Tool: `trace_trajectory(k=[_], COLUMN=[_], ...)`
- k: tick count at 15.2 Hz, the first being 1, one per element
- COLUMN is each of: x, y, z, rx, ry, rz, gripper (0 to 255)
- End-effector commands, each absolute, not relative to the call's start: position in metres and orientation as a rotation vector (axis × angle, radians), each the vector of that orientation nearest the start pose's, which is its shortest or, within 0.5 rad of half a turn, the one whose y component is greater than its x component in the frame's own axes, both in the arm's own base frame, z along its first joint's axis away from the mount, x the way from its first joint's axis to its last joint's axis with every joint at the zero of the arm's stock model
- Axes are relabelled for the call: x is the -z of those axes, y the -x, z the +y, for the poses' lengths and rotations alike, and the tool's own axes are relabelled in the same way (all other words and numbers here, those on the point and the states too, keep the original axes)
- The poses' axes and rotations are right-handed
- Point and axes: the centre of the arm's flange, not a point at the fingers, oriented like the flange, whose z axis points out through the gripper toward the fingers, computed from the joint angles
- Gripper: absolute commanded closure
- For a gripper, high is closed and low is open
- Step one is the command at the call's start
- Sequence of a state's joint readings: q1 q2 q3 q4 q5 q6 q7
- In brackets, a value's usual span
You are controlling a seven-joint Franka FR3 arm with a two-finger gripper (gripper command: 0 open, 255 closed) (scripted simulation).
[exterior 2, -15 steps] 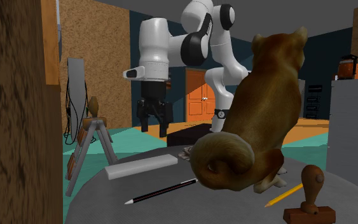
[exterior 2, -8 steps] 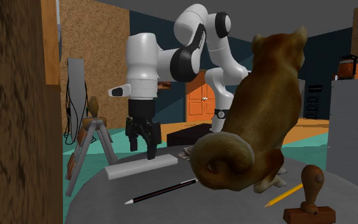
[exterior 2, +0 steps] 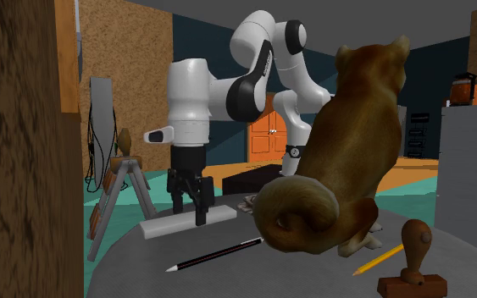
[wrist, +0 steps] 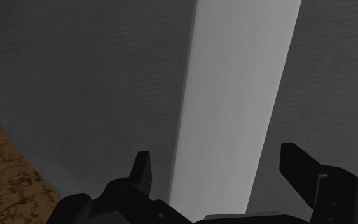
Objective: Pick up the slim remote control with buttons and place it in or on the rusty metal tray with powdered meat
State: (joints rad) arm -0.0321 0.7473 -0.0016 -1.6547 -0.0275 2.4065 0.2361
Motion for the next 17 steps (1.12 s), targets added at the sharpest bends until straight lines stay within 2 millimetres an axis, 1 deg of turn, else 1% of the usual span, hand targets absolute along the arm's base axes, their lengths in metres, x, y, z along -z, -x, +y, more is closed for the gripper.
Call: trace_trajectory(k=[1,4,5,14,17], x=[-0.173,-0.173,-0.173,-0.173,-0.189], y=[-0.683,-0.683,-0.683,-0.683,-0.683], z=[-0.023,-0.023,-0.023,-0.023,-0.023], rx=[0.011,0.011,0.011,0.011,0.011], ry=[3.136,3.136,3.136,3.136,3.136], rz=[0.393,0.393,0.393,0.393,0.393], gripper=[0,0,255,255,255])
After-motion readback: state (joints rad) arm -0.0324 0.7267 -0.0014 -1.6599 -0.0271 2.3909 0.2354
